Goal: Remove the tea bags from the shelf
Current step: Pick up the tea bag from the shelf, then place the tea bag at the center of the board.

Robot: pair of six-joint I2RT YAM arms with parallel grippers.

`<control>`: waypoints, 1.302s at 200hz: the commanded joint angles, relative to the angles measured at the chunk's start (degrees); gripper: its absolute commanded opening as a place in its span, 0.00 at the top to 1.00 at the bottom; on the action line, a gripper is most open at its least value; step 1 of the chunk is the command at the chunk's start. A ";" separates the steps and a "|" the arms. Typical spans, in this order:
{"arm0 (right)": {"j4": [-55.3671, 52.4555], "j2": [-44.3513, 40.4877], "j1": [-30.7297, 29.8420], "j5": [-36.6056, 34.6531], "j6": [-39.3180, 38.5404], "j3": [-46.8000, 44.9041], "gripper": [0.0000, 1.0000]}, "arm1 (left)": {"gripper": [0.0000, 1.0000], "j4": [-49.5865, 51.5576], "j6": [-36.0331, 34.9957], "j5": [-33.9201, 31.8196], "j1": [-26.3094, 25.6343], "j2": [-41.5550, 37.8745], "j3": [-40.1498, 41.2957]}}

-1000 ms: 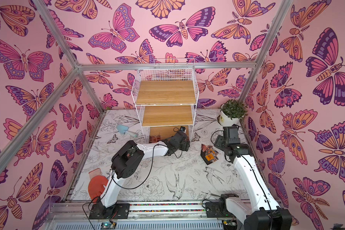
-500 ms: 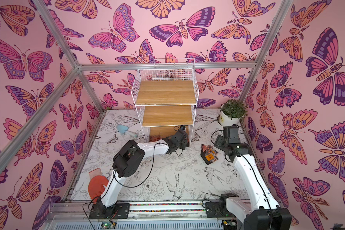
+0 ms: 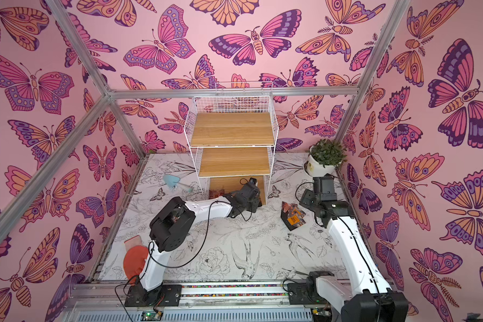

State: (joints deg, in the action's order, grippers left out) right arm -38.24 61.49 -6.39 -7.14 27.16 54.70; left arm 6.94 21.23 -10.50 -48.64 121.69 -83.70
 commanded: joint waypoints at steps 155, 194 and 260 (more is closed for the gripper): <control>-1.87 -6.23 -29.46 -13.17 8.54 -1.30 0.33 | 1.00 20.30 11.29 -3.25 28.39 -48.26 43.94; -0.01 -2.74 -35.58 -14.66 10.56 -0.57 0.33 | 1.00 15.61 9.42 -0.31 34.89 -40.94 43.80; 6.66 6.53 -43.60 -13.23 10.94 0.25 0.33 | 0.64 15.73 9.67 0.82 36.43 -37.96 43.52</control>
State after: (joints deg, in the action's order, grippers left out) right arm -35.00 64.84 -47.48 -19.92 37.52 52.66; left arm 22.15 30.70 -11.03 -12.71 84.51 -40.62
